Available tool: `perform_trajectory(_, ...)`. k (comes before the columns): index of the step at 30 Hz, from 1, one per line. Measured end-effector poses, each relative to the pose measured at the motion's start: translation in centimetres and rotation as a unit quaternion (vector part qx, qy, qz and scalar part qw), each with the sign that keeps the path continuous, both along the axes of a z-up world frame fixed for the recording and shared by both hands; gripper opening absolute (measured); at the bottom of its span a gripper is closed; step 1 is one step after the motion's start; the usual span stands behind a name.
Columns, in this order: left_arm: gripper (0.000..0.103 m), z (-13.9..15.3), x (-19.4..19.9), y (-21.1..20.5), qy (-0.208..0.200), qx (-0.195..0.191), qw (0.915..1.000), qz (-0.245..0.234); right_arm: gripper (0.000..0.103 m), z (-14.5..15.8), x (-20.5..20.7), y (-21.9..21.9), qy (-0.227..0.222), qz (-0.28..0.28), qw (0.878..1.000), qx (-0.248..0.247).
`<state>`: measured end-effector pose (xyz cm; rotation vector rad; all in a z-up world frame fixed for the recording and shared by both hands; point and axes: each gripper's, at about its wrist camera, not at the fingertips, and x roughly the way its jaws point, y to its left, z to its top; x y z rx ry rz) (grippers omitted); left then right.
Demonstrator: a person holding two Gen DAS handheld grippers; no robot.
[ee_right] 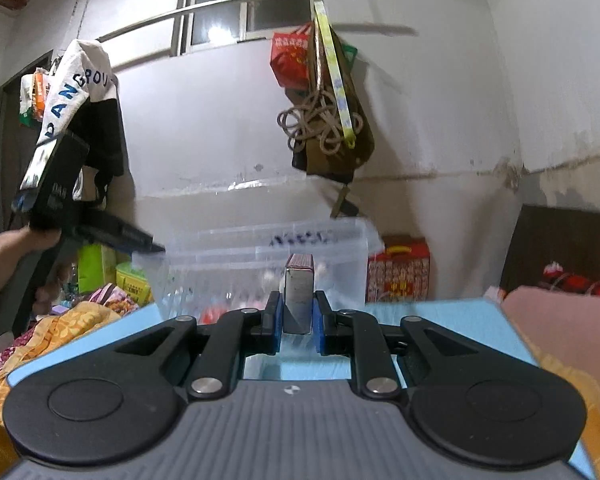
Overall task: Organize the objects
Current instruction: 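Carry the KENT pack over the white basket and open the right gripper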
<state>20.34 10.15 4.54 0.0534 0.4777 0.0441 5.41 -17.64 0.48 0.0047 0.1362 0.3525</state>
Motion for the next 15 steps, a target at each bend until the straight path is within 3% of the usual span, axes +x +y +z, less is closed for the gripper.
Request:
perform_trajectory(10, 0.033, 0.0, -0.1, -0.1, 0.0, -0.001, 1.0, 0.0, 0.018, 5.0, 3.6, 1.7, -0.018, 0.018, 1.0, -0.002)
perform_trajectory(15, 0.033, 0.0, -0.1, -0.1, 0.001, -0.003, 1.0, 0.0, 0.018, 6.7, 9.0, 5.0, 0.031, 0.03, 0.999, -0.031)
